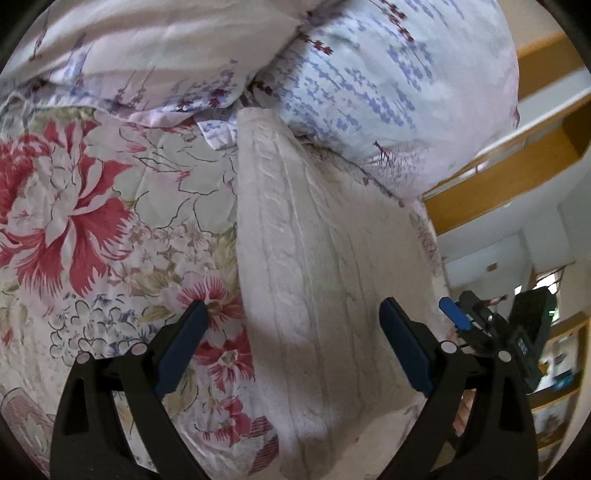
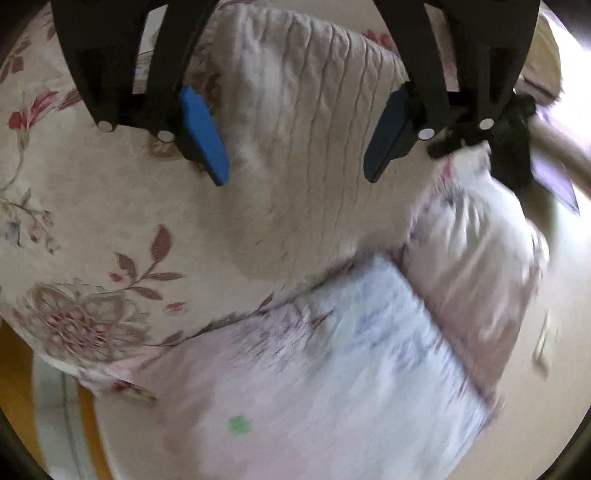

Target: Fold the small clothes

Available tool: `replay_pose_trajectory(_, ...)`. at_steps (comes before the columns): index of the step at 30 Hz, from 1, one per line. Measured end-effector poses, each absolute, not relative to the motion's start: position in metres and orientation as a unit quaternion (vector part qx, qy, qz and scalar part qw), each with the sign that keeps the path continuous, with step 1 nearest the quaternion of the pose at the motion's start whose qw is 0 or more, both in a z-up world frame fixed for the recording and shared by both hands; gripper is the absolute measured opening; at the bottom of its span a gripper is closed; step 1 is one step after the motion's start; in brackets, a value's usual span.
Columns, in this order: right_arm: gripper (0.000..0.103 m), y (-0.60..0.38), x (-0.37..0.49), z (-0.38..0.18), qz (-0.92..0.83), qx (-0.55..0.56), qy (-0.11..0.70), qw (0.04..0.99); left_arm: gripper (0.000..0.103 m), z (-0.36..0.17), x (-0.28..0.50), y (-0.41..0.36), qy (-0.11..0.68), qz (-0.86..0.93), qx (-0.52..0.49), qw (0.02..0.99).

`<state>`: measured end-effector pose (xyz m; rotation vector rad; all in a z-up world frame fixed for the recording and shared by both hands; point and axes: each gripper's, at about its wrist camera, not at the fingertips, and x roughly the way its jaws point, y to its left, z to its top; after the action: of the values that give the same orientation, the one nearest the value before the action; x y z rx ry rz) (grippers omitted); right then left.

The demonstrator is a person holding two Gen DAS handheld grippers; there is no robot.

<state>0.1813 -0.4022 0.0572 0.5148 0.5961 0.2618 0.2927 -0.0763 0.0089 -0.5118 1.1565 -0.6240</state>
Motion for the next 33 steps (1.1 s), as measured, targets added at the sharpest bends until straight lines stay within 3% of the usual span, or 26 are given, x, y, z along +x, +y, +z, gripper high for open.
replay_pose_trajectory(7, 0.077, -0.431, 0.208, 0.041, 0.153, 0.328, 0.338, 0.869, 0.092, 0.006, 0.3, -0.071, 0.531, -0.3, -0.263, 0.748)
replay_pose_trajectory(17, 0.076, -0.429, 0.236, 0.015, 0.188, 0.338, 0.373, 0.844, 0.088, 0.003, 0.303, -0.076, 0.525, -0.323, -0.27, 0.74)
replay_pose_trajectory(20, 0.06, -0.426, 0.24, 0.011, 0.219, 0.344, 0.38, 0.83, 0.082, 0.0, 0.305, -0.081, 0.525, -0.333, -0.277, 0.733)
replay_pose_trajectory(23, 0.059, -0.418, 0.244, 0.007, 0.242, 0.342, 0.382, 0.824, 0.081, -0.001, 0.306, -0.085, 0.523, -0.334, -0.279, 0.733)
replay_pose_trajectory(28, 0.035, -0.42, 0.248, 0.001, 0.265, 0.368, 0.382, 0.805, 0.061, -0.006, 0.307, -0.086, 0.527, -0.33, -0.295, 0.726)
replay_pose_trajectory(33, 0.031, -0.416, 0.236, 0.01, 0.268, 0.369, 0.358, 0.815, 0.041, -0.002, 0.304, -0.079, 0.518, -0.338, -0.307, 0.723)
